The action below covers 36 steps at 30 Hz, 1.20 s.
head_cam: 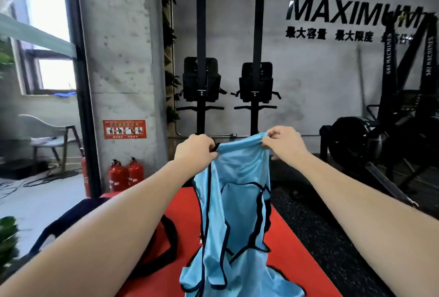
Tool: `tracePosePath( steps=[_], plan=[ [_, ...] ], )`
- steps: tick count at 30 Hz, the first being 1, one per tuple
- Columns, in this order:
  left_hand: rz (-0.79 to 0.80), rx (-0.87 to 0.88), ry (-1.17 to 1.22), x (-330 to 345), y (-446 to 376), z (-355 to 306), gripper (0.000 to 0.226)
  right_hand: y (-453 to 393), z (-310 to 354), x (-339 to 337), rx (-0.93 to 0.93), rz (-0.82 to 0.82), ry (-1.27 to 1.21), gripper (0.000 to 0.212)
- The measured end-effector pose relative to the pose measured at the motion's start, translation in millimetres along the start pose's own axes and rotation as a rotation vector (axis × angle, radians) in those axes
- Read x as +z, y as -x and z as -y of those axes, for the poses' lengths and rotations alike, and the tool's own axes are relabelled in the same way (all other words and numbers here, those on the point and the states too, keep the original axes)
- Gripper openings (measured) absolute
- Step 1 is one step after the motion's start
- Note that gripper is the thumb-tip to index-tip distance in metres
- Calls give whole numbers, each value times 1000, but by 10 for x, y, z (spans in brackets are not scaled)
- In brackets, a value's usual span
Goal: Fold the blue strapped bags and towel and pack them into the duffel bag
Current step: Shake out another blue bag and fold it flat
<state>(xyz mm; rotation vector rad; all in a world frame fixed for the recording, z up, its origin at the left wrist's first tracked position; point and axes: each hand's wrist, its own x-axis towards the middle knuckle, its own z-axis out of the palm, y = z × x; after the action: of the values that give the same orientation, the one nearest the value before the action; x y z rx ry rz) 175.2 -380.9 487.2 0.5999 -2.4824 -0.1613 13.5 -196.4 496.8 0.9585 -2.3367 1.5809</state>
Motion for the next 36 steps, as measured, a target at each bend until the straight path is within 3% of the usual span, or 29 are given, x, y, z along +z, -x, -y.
tracePosePath(
  steps=[5,7,10,17,19,23,27,31,36],
  plan=[
    [155,-117,68,935,421,567,20,323,-904,857,105,176,61,4],
    [226,-144,134,1315,624,790,7,542,-1272,1170,146,282,103,21],
    [305,-198,189,1775,941,1038,19,892,-1718,1510,151,411,164,40],
    [296,-326,316,2369,1388,1286,17,1468,-2227,1989,179,518,142,26],
    [284,-363,345,2489,1486,1319,18,1494,-2263,2081,154,506,164,29],
    [365,-322,280,2584,1427,1314,51,1342,-2146,2242,75,534,167,28],
    [444,-342,306,2570,1340,1318,69,1245,-2118,2285,6,545,234,27],
    [505,-378,326,2506,1356,1359,72,1162,-2191,2250,-42,538,261,27],
    [453,-428,447,2365,1428,1310,66,1133,-2243,2117,-68,487,295,25]
  ],
)
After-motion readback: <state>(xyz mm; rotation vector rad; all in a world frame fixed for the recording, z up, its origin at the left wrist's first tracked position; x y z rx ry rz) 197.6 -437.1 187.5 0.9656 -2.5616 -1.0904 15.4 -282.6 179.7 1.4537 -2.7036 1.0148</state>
